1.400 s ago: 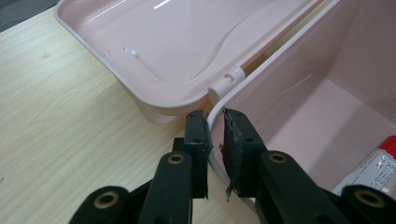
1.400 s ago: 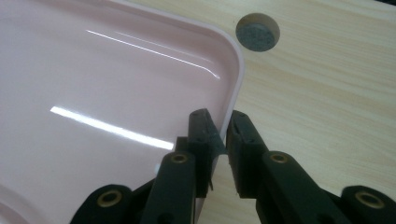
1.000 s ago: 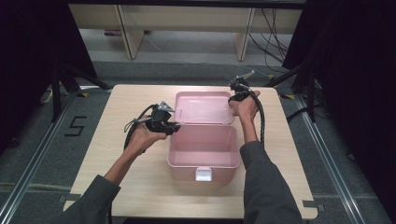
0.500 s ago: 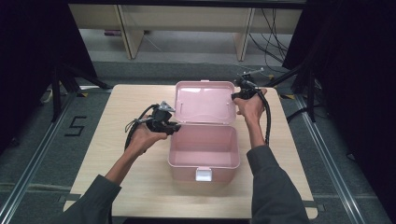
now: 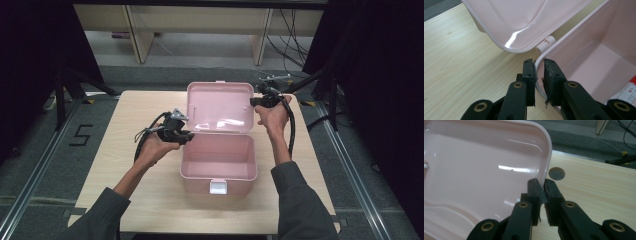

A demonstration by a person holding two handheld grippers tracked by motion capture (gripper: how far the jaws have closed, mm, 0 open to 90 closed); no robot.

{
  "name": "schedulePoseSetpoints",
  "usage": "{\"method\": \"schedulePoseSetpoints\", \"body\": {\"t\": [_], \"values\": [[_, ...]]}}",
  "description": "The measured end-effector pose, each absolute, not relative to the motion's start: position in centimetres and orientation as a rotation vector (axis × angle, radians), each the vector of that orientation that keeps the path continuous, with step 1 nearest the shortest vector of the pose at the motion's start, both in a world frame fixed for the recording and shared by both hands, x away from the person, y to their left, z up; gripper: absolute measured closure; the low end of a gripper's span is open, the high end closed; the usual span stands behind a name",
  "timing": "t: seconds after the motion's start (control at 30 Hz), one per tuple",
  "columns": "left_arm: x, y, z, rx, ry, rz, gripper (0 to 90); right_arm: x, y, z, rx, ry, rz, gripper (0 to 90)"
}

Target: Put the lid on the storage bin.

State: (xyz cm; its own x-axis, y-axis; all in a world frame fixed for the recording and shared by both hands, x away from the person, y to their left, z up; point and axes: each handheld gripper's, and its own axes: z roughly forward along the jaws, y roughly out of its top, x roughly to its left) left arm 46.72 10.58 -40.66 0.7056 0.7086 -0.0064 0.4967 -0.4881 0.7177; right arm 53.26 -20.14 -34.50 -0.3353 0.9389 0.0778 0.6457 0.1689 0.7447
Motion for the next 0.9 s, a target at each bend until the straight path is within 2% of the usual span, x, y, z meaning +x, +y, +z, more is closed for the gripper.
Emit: {"method": "schedulePoseSetpoints", "body": {"t": [0.9], "values": [[46.5,10.6,-40.8,2.149,0.97,0.368,78.9,48.0,-21.2,-32.7,1.298,1.992,1.153,86.6]]}}
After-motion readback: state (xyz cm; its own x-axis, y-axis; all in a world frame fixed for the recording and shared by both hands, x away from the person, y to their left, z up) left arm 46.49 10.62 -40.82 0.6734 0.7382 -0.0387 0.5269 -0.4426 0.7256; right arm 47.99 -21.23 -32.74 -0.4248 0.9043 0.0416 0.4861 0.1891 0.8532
